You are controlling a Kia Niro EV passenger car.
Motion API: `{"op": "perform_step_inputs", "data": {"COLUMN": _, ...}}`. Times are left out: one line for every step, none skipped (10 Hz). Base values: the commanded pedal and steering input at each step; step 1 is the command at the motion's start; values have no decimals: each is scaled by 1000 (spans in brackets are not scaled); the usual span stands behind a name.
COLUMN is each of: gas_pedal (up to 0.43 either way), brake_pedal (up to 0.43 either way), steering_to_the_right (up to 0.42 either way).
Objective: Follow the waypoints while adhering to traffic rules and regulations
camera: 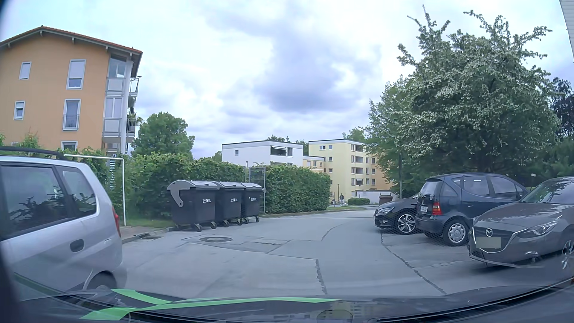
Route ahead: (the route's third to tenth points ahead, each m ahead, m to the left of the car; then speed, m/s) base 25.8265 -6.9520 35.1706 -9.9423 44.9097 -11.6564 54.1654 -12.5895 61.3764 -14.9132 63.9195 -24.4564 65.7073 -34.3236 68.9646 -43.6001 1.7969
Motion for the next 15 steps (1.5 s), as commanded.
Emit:
{"op": "perform_step_inputs", "data": {"gas_pedal": 0, "brake_pedal": 0, "steering_to_the_right": 23}}
{"op": "perform_step_inputs", "data": {"gas_pedal": 0, "brake_pedal": 0, "steering_to_the_right": 9}}
{"op": "perform_step_inputs", "data": {"gas_pedal": 0, "brake_pedal": 0, "steering_to_the_right": -2}}
{"op": "perform_step_inputs", "data": {"gas_pedal": 0, "brake_pedal": 0, "steering_to_the_right": -10}}
{"op": "perform_step_inputs", "data": {"gas_pedal": 0, "brake_pedal": 0, "steering_to_the_right": -15}}
{"op": "perform_step_inputs", "data": {"gas_pedal": 0, "brake_pedal": 0, "steering_to_the_right": -20}}
{"op": "perform_step_inputs", "data": {"gas_pedal": 0, "brake_pedal": 0, "steering_to_the_right": -24}}
{"op": "perform_step_inputs", "data": {"gas_pedal": 0, "brake_pedal": 0, "steering_to_the_right": -25}}
{"op": "perform_step_inputs", "data": {"gas_pedal": 0, "brake_pedal": 0, "steering_to_the_right": -25}}
{"op": "perform_step_inputs", "data": {"gas_pedal": 0, "brake_pedal": 0, "steering_to_the_right": -22}}
{"op": "perform_step_inputs", "data": {"gas_pedal": 0, "brake_pedal": 0, "steering_to_the_right": -18}}
{"op": "perform_step_inputs", "data": {"gas_pedal": 0, "brake_pedal": 0, "steering_to_the_right": -15}}
{"op": "perform_step_inputs", "data": {"gas_pedal": 0, "brake_pedal": 0, "steering_to_the_right": -12}}
{"op": "perform_step_inputs", "data": {"gas_pedal": 0, "brake_pedal": 0, "steering_to_the_right": -12}}
{"op": "perform_step_inputs", "data": {"gas_pedal": 0, "brake_pedal": 0, "steering_to_the_right": -12}}
